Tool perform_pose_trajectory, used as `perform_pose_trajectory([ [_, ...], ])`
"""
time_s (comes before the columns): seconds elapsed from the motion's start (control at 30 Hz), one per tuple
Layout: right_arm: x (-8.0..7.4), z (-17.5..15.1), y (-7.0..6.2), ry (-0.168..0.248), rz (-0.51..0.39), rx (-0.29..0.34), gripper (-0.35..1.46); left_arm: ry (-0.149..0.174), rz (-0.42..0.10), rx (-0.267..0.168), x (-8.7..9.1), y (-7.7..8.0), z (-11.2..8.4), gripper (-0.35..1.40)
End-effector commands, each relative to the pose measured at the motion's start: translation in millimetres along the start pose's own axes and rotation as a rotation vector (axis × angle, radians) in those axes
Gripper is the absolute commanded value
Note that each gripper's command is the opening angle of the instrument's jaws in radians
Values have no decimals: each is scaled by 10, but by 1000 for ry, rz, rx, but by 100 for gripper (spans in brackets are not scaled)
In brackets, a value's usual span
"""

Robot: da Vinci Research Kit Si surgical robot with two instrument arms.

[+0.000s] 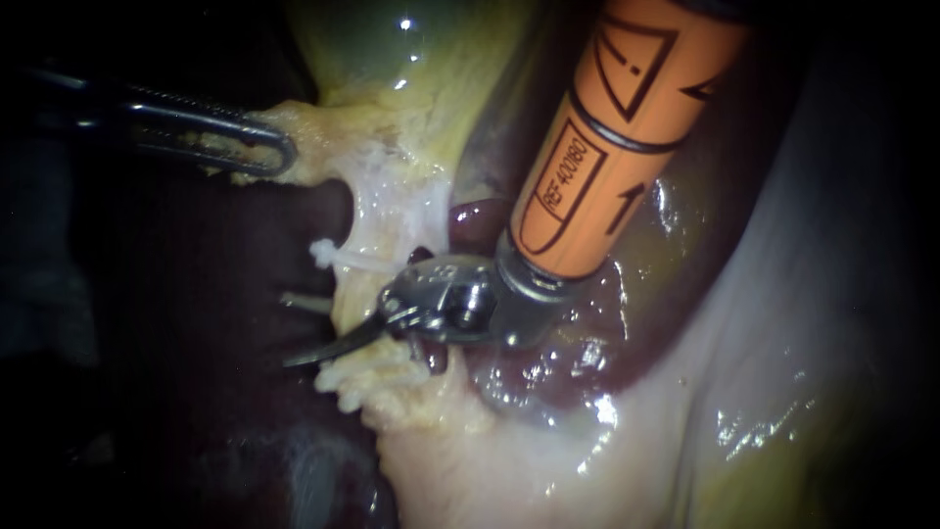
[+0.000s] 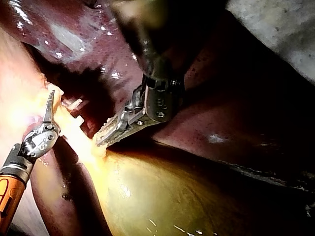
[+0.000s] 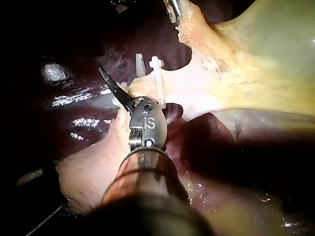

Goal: Go to the cutting position left tube

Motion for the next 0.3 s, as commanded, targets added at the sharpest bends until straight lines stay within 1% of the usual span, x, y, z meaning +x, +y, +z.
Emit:
perform_pose_trajectory([
  [0.03, 0, 0, 0, -1, 0, -1, 145, 0, 0, 0, 0, 0, 0, -35],
  [0.3, 0, 0, 0, 2, 0, 1, 145, 0, 0, 0, 0, 0, 0, -35],
])
